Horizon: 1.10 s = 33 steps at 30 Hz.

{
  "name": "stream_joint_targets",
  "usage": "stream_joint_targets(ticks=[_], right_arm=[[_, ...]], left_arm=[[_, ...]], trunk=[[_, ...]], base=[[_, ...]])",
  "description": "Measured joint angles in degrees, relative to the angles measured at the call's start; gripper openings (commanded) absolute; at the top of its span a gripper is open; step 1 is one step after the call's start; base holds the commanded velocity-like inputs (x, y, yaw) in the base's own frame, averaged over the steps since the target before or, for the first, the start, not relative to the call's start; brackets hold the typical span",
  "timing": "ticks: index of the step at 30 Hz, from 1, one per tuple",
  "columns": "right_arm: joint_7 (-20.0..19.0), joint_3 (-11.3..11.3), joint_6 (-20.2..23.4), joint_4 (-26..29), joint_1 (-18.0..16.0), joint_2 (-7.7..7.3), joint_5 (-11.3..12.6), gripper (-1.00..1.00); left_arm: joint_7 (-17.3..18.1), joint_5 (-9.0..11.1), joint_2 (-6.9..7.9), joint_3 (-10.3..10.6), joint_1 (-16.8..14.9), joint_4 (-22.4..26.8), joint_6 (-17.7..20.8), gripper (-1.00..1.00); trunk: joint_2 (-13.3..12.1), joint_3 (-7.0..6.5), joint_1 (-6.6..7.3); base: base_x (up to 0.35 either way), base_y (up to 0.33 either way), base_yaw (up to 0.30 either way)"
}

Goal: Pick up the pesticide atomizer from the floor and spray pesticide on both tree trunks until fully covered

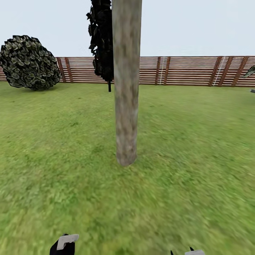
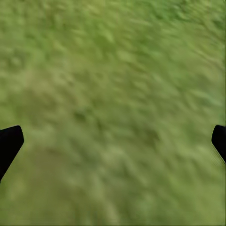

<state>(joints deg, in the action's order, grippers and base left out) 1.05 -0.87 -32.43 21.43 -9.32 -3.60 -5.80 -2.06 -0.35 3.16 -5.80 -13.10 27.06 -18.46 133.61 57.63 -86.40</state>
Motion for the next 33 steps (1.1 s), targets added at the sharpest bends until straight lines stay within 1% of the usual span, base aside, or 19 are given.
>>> stream_joint_targets(ticks=[16,20,24,25,27,28,29,30,31,32,33], right_arm=[[-0.14,-0.07,0.06,0.04,0.00,0.08,0.04,1.00],[-0.14,-0.01,0.13,0.68,0.00,0.12,0.07,1.00],[-0.33,-0.01,0.21,3.14,0.00,-0.04,-0.03,1.00],[-0.43,-0.01,0.24,4.31,-0.02,-0.15,-0.09,1.00],[-0.52,-0.05,0.30,6.19,-0.07,-0.25,-0.23,1.00],[-0.57,-0.07,0.32,7.35,-0.13,-0.32,-0.55,1.00],[-0.62,-0.08,0.36,8.47,-0.23,-0.36,-1.32,1.00],[-0.64,-0.08,0.38,9.02,-0.29,-0.38,-1.95,1.00],[-0.66,-0.11,0.45,9.93,-0.47,-0.40,-3.68,1.00],[-0.72,-0.14,0.51,10.60,-0.70,-0.42,-6.17,1.00],[-0.84,-0.15,0.55,10.86,-0.84,-0.42,-7.73,1.00]], left_arm=[[0.00,-0.02,0.00,-0.01,-0.02,0.02,0.02,-1.00],[0.04,-0.24,0.07,-0.04,-0.14,0.11,0.07,-1.00],[0.42,-0.83,0.13,0.39,-0.28,0.50,0.20,-1.00],[0.54,-1.55,0.20,0.51,-0.38,0.54,0.30,-1.00],[0.70,-3.71,0.42,0.65,-0.52,0.61,0.44,-1.00],[0.97,-5.88,0.65,0.71,-0.59,0.64,0.53,-1.00],[1.60,-8.66,0.92,0.73,-0.60,0.64,0.66,-1.00],[2.05,-10.22,1.09,0.72,-0.61,0.59,0.72,-1.00],[3.25,-13.30,1.43,0.68,-0.66,0.47,0.84,-1.00],[4.89,-16.25,1.78,0.65,-0.70,0.55,0.94,-1.00],[5.89,-17.67,1.96,0.62,-0.72,0.62,0.98,-1.00]], trunk=[[0.00,0.00,0.00],[0.00,0.00,0.00],[0.00,0.00,0.00],[0.00,0.00,0.00],[0.00,0.00,0.00],[0.00,0.00,0.00],[0.00,0.00,0.00],[0.00,0.00,0.00],[0.00,0.00,0.00],[0.00,0.00,0.00],[0.00,0.00,0.00]], base=[[0.331,0.000,0.000],[0.192,0.000,0.000],[0.044,0.000,0.000],[0.015,0.000,0.000],[0.010,0.000,0.000],[0.005,0.000,0.000],[0.004,0.000,0.000],[0.003,0.000,0.000],[0.002,0.000,0.000],[0.001,0.000,0.000],[0.000,0.000,0.000]])
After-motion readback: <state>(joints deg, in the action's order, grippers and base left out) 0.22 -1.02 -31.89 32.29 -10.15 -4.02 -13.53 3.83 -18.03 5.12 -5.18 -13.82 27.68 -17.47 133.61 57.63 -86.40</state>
